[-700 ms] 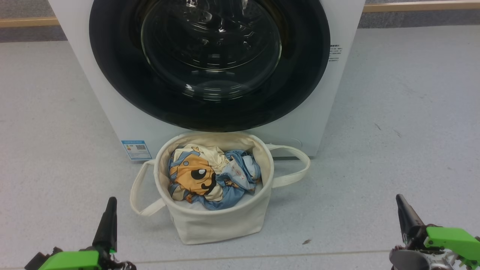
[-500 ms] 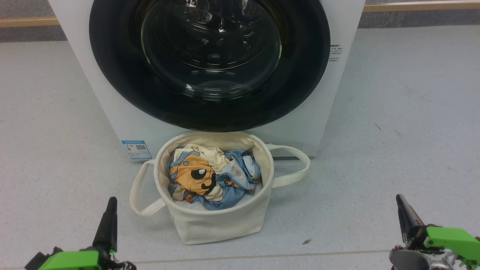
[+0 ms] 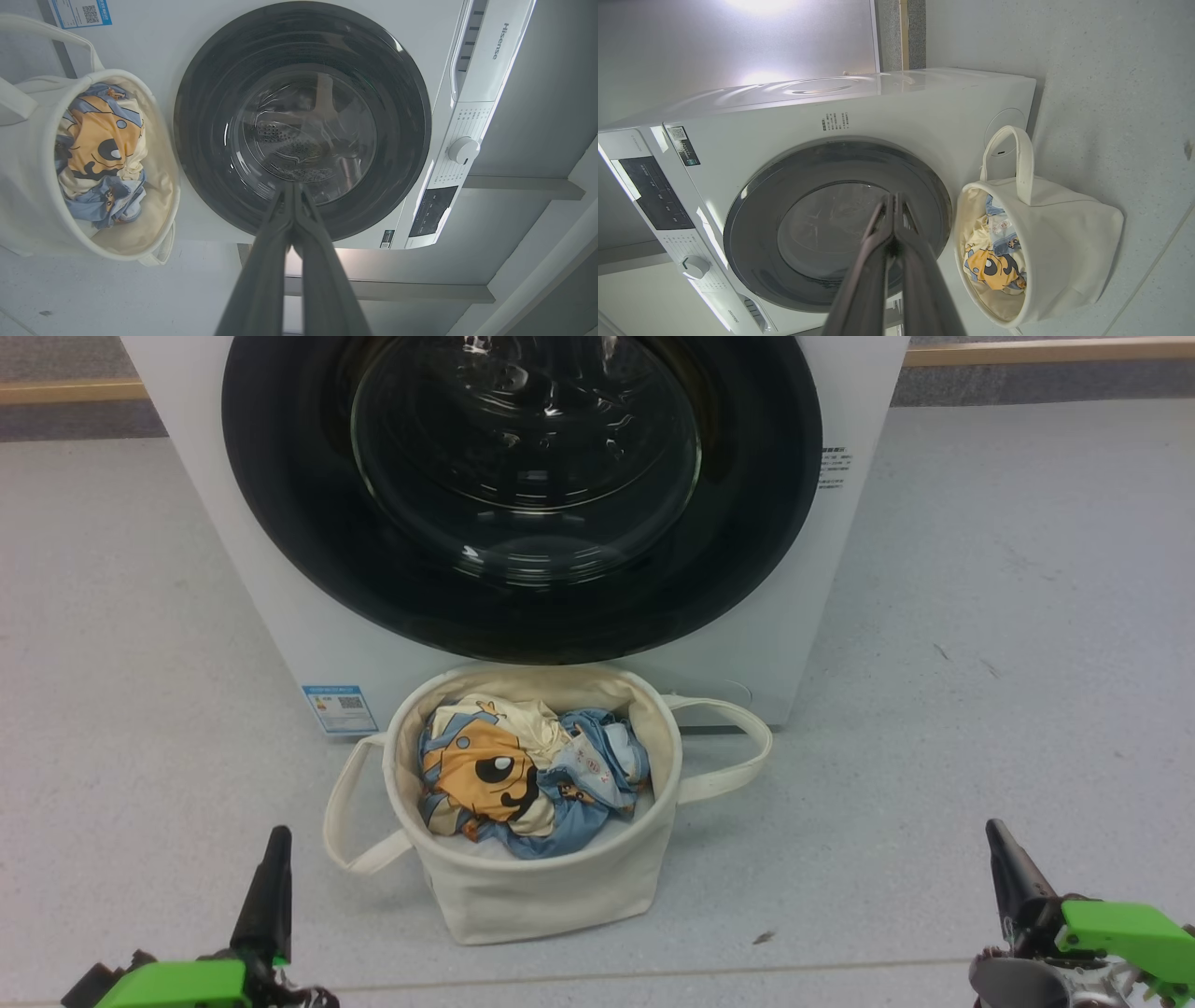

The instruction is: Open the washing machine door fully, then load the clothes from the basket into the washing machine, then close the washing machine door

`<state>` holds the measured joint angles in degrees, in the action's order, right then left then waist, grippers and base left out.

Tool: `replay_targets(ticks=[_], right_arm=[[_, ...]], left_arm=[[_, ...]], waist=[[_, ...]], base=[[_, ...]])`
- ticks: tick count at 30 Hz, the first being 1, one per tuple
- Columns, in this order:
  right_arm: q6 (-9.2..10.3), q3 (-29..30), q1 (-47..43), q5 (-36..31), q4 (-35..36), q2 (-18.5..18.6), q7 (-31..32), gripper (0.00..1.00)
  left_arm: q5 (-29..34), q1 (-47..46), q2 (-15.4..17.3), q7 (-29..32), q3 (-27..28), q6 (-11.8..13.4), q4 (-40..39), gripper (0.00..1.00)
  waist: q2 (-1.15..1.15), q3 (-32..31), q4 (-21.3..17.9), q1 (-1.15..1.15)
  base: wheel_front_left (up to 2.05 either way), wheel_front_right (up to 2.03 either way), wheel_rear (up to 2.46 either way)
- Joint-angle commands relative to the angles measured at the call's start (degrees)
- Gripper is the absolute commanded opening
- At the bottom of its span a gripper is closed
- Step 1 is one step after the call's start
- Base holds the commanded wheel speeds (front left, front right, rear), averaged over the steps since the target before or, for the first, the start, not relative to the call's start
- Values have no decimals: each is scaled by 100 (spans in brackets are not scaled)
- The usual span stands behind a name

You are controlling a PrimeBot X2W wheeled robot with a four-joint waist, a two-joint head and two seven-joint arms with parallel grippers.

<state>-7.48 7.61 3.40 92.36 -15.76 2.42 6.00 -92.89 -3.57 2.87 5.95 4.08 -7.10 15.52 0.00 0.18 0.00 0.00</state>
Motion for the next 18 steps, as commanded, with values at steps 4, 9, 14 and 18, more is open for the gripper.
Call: replay_targets(ticks=[4,9,14,18], right_arm=[[-1,-107,278,-21,174,49,50,0],[-1,-107,278,-21,174,49,50,0],[-1,-106,278,-22,174,48,50,0],[-1,-106,278,-22,174,48,50,0]], left_arm=[[42,-259,29,25,208,-39,-150,0],[45,-259,27,28,212,-39,-149,0],[47,-259,25,30,214,-39,-149,0],[49,-259,24,31,216,-39,-149,0]], waist=[[0,0,0,0],[0,0,0,0],[0,0,0,0],[0,0,0,0]], base=[[0,0,0],[0,0,0],[0,0,0],[0,0,0]])
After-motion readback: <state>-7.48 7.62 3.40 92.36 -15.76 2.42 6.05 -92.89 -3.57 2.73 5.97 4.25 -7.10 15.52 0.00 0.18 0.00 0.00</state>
